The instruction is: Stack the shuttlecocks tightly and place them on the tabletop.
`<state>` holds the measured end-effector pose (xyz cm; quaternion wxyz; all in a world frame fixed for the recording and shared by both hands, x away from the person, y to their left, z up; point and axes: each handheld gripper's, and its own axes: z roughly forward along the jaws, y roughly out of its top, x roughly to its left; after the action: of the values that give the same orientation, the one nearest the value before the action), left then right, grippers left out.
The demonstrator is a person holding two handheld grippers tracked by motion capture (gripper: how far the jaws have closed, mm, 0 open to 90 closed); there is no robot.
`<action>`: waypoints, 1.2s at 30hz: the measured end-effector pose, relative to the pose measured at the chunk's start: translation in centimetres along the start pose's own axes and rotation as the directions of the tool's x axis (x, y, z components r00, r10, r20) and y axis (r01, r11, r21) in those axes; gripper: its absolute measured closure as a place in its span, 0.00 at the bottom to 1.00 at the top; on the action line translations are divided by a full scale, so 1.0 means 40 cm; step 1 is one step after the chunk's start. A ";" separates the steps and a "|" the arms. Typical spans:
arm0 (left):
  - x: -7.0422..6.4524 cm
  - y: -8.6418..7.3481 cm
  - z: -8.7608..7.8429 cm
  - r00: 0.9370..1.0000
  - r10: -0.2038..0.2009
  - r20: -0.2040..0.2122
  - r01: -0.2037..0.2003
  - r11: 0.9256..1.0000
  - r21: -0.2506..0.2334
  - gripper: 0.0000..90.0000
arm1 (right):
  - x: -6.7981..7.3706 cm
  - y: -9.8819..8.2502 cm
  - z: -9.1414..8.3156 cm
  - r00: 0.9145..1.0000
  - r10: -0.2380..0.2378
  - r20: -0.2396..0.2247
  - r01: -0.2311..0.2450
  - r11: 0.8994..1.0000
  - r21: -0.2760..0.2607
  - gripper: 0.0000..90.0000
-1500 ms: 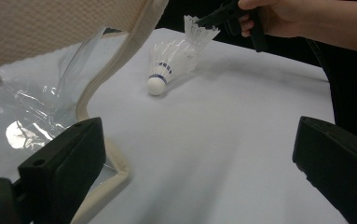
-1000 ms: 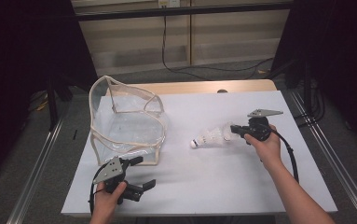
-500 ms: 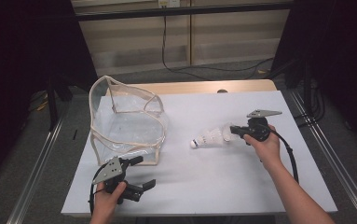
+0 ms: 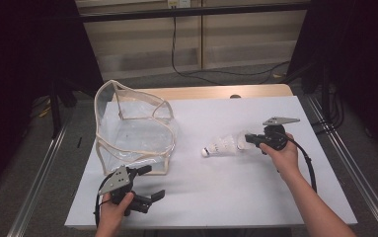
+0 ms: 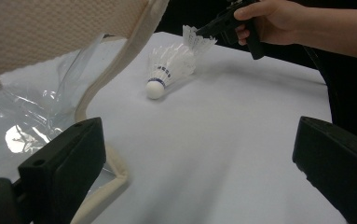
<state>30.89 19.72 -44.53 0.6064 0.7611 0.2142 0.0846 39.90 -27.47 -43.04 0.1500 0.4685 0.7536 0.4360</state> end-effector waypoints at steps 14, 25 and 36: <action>0.000 0.000 0.000 1.000 0.000 -0.002 0.000 1.000 -0.001 0.03 | -0.020 -0.020 -0.011 0.999 0.001 0.037 -0.002 1.000 0.025 0.85; -0.001 0.000 0.000 1.000 -0.001 -0.003 0.001 1.000 0.001 0.03 | -0.033 -0.029 -0.027 0.998 -0.005 0.068 0.003 0.999 0.035 0.78; 0.000 0.001 -0.001 1.000 0.002 -0.003 -0.002 1.000 -0.001 0.03 | -0.044 -0.047 -0.040 0.996 -0.011 0.090 0.007 0.999 0.042 0.74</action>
<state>30.87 19.72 -44.49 0.6062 0.7609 0.2146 0.0865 38.70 -30.12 -43.93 0.1761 0.4874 0.7570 0.3981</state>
